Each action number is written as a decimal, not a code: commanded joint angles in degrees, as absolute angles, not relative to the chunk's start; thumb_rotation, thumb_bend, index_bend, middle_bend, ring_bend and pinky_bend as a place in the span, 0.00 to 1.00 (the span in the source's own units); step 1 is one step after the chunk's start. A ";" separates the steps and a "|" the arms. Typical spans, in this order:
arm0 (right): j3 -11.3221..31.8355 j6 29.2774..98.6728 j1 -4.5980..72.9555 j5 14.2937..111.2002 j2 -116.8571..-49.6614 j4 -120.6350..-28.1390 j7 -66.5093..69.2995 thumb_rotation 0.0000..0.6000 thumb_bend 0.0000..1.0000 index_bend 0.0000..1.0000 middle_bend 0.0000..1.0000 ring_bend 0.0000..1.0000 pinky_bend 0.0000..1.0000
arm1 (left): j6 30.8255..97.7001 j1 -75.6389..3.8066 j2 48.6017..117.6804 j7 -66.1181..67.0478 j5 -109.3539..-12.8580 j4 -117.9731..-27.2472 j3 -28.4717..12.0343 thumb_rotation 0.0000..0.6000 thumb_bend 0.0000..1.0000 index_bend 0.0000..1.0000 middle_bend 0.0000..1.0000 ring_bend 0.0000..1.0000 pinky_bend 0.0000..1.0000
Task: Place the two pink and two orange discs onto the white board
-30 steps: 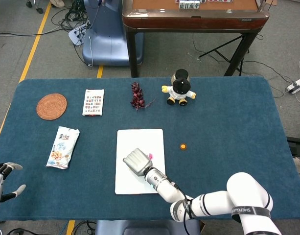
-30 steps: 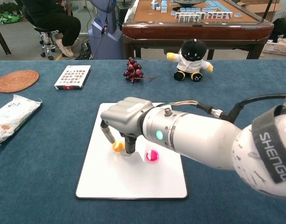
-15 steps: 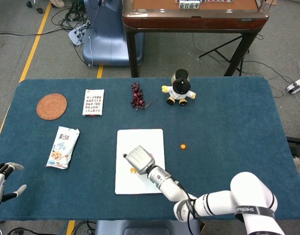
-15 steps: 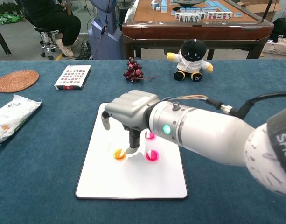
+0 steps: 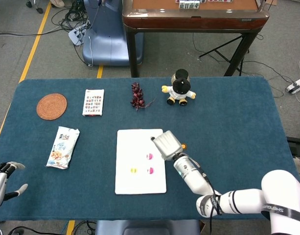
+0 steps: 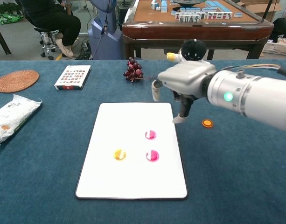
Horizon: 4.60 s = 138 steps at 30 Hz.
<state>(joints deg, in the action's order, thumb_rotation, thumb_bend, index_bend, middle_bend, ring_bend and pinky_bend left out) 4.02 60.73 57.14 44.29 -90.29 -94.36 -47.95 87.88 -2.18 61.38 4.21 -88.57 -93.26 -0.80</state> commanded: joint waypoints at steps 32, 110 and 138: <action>1.58 54.47 50.78 41.29 -88.12 -83.99 -42.05 1.00 0.19 0.36 1.00 1.00 1.00 | 87.51 -2.38 61.48 3.96 -88.39 -93.18 -0.68 1.00 0.16 0.50 0.41 0.34 0.49; 7.34 53.87 55.96 38.84 -91.30 -85.61 -48.04 1.00 0.24 0.49 1.00 1.00 1.00 | 88.54 -1.87 60.61 3.46 -89.83 -94.36 0.05 1.00 0.16 0.50 0.43 0.34 0.49; 11.62 49.32 68.29 31.86 -105.84 -74.96 -51.87 1.00 0.24 0.49 1.00 1.00 1.00 | 89.88 -1.04 59.05 0.94 -90.58 -95.13 0.18 1.00 0.16 0.51 0.47 0.34 0.49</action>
<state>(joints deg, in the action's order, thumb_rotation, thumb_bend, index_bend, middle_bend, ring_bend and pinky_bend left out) 11.57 49.27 68.24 31.89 -105.79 -74.91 -51.89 89.91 -1.02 59.04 0.95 -90.60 -95.16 0.17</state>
